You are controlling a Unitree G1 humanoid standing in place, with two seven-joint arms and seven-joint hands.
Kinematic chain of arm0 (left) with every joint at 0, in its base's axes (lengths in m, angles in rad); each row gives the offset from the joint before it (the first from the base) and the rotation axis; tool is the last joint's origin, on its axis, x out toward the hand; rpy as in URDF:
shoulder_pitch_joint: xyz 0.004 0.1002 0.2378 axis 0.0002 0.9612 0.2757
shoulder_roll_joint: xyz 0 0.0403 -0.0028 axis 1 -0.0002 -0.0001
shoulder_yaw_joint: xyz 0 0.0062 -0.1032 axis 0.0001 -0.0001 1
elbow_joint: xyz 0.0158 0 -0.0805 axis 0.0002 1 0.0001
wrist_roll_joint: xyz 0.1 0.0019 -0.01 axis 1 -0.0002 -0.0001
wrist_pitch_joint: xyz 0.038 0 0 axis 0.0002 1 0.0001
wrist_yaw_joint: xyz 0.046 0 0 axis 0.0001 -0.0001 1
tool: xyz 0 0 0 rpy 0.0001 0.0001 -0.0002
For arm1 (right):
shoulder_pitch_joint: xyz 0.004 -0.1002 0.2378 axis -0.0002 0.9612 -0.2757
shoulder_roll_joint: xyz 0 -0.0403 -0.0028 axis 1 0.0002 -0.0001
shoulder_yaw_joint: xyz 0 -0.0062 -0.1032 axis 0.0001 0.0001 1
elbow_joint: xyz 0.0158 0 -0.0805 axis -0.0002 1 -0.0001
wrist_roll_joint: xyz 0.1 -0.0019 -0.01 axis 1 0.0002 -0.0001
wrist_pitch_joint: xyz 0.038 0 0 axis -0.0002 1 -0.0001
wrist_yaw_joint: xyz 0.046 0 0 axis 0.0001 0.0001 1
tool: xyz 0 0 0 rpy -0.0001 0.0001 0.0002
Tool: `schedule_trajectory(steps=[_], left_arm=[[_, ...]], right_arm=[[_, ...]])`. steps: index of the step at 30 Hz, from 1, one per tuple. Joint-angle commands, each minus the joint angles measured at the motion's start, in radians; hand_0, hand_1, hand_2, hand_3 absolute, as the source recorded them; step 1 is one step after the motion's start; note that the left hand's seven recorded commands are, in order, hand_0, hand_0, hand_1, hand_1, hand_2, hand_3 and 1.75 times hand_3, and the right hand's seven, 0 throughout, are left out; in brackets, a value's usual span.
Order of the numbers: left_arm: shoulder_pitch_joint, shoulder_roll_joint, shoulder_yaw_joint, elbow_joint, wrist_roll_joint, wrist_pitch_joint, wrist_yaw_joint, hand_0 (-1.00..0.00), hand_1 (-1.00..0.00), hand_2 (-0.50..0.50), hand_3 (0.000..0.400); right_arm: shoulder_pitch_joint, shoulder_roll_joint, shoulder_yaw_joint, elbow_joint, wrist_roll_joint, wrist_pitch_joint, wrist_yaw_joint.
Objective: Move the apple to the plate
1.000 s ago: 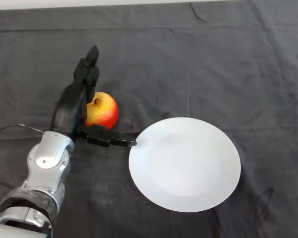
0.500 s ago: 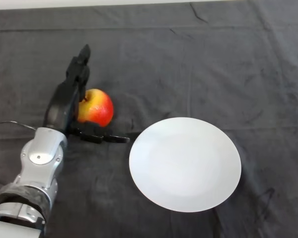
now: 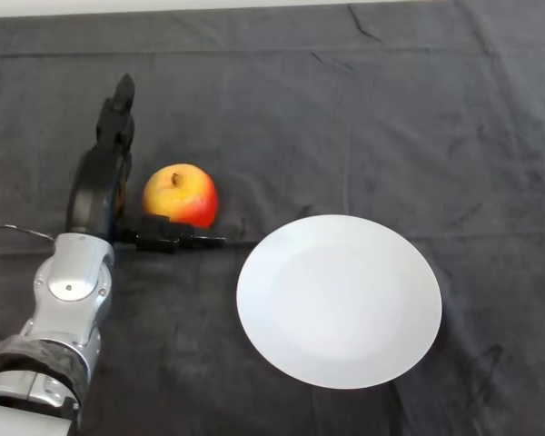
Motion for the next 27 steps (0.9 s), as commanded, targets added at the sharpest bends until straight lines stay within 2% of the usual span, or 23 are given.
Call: schedule_trajectory(steps=[1, 12, 25, 26, 27], left_arm=[[-0.047, 0.015, 0.004, 0.037, 0.025, 0.010, 0.017, 0.00, 0.00, 0.00, 0.000], [-0.033, 0.016, -0.069, 0.052, 0.121, 0.072, 0.050, 0.00, 0.00, 0.00, 0.000], [-0.042, 0.020, -0.147, 0.060, 0.217, 0.170, 0.061, 0.00, 0.00, 0.00, 0.000], [-0.043, 0.022, -0.151, 0.059, 0.223, 0.175, 0.062, -0.11, -0.24, 0.07, 0.097], [-0.044, 0.022, -0.155, 0.058, 0.228, 0.179, 0.064, -0.16, -0.29, 0.06, 0.118]], right_arm=[[0.039, -0.018, -0.0049, 0.006, 0.0082, -0.007, -0.0003], [0.040, -0.018, -0.0048, 0.006, 0.0083, -0.007, -0.0004], [0.040, -0.018, -0.0046, 0.006, 0.0084, -0.007, -0.0006], [0.040, -0.018, -0.0046, 0.005, 0.0084, -0.007, -0.0006], [0.040, -0.018, -0.0046, 0.005, 0.0084, -0.007, -0.0006]])
